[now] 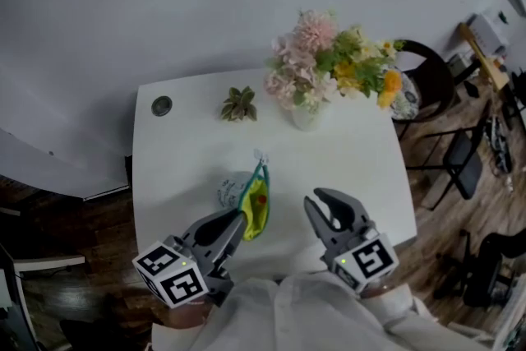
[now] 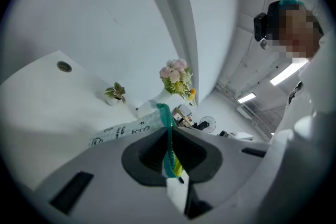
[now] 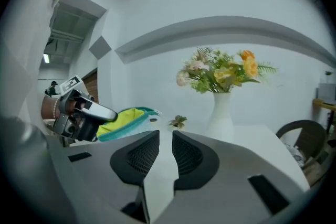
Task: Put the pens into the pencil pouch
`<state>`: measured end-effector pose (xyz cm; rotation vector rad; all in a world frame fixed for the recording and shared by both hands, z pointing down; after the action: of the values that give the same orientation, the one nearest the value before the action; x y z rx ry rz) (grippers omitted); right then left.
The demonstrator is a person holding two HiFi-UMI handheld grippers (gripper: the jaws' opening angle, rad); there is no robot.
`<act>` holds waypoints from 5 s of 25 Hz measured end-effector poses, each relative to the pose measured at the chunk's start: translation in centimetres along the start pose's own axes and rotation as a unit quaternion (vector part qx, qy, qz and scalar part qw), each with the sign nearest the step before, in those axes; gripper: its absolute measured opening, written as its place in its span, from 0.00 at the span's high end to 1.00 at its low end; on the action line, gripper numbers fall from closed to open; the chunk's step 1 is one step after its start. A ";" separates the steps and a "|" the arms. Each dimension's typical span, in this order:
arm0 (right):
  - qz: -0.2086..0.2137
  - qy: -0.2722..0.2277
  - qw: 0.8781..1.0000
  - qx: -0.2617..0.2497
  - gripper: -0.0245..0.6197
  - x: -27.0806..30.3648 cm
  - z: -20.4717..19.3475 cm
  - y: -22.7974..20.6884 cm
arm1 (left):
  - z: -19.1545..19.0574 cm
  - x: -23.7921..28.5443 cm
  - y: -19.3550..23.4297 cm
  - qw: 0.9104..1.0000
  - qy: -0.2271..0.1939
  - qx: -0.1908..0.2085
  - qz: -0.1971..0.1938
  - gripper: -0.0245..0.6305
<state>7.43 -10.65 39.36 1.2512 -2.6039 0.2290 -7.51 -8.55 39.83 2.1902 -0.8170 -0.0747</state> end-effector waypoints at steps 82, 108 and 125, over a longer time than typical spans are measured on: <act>0.141 -0.170 0.972 0.083 0.90 4.9 14.0 7.1 | 0.1 -0.5 0.6 1.000 -0.026 -0.005 0.010 0.92; 0.127 -0.145 0.970 0.149 0.90 4.9 9.3 6.8 | 0.5 -0.8 0.8 0.999 -0.042 -0.021 0.014 0.92; 0.123 -0.142 0.971 0.150 0.90 4.6 9.1 6.2 | 0.6 -0.4 0.7 0.999 -0.039 -0.019 0.012 0.92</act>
<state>-1.61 -12.46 31.75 1.1139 -3.0662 0.5429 -8.39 -9.04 39.79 2.1522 -0.8784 -0.1632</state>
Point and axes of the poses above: the fingertips, and each gripper's own axes: x forward along the fingers, y to its left, z out of its top, the point moved 2 cm from there along -x, backward along the fingers, and after that the axes turned 1 degree about -y, right-handed, at the moved point
